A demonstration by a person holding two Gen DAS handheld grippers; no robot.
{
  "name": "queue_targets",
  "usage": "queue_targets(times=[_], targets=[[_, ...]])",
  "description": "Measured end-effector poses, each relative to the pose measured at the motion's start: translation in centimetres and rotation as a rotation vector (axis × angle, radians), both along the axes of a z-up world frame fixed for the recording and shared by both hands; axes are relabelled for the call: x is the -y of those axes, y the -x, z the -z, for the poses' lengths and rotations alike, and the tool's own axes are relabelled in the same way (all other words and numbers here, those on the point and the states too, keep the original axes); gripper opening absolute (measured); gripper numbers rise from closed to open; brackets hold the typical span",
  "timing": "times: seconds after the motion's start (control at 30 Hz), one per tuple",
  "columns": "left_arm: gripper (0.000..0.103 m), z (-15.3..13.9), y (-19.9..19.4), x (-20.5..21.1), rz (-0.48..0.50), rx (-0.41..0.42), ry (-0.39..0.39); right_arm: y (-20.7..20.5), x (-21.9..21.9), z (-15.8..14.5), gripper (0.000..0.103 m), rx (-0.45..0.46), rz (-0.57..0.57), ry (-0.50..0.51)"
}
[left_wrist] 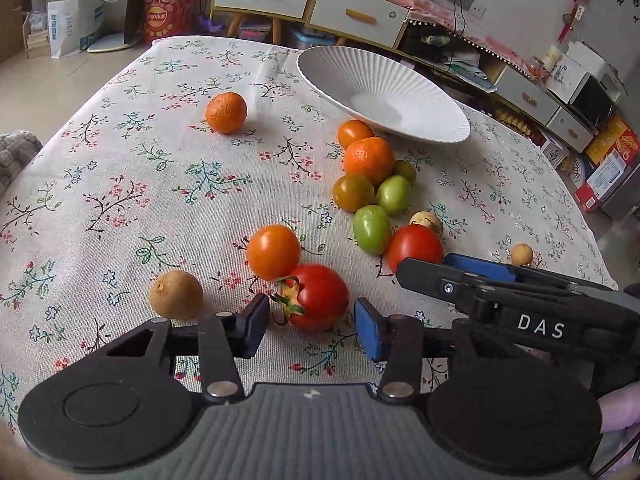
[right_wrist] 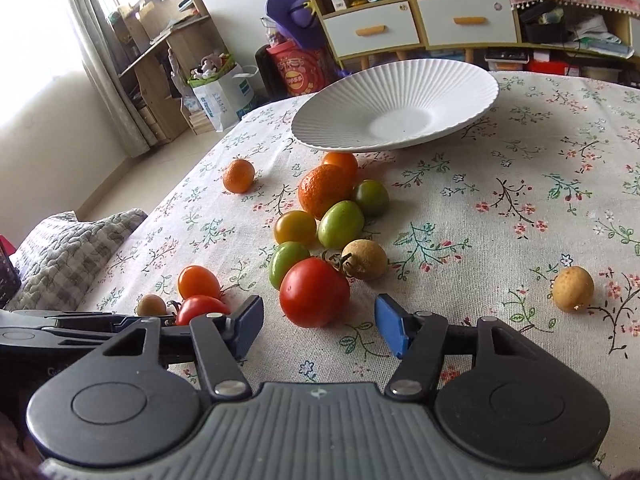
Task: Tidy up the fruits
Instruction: 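Close the left tool on a red tomato while the right tool grasps another red tomato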
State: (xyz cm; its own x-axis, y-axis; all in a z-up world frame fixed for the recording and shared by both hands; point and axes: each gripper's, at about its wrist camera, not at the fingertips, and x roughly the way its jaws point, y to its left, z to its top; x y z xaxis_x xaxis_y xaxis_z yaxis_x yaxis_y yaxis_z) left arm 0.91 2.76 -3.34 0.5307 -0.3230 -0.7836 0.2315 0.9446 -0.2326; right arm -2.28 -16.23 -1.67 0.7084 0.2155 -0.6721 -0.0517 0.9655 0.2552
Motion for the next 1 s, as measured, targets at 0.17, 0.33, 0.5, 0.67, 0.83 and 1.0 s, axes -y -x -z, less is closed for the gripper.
queue_targets(times=[0.17,0.33,0.5,0.67,0.83,1.0], targets=[[0.039,0.13,-0.10,0.37,0.003,0.025,-0.025,-0.21,-0.09,0.15,0.047,0.009,-0.006,-0.010],[0.037,0.18,-0.11,0.86,0.012,0.045,-0.051,-0.39,-0.10,0.22,0.039,0.011,-0.003,-0.009],[0.036,0.18,-0.14,1.02,0.014,0.050,-0.062,-0.35,-0.05,0.25,0.037,0.014,-0.002,-0.012],[0.035,0.11,-0.12,0.97,0.016,0.046,-0.062,-0.34,0.03,0.10,0.036,0.000,0.008,-0.028],[0.035,-0.11,-0.07,0.83,0.018,0.042,-0.046,-0.24,0.14,-0.09,0.036,-0.013,0.021,-0.031],[0.035,-0.69,0.13,0.95,0.029,0.058,-0.034,-0.13,0.33,-0.57,0.036,-0.014,0.024,-0.047]])
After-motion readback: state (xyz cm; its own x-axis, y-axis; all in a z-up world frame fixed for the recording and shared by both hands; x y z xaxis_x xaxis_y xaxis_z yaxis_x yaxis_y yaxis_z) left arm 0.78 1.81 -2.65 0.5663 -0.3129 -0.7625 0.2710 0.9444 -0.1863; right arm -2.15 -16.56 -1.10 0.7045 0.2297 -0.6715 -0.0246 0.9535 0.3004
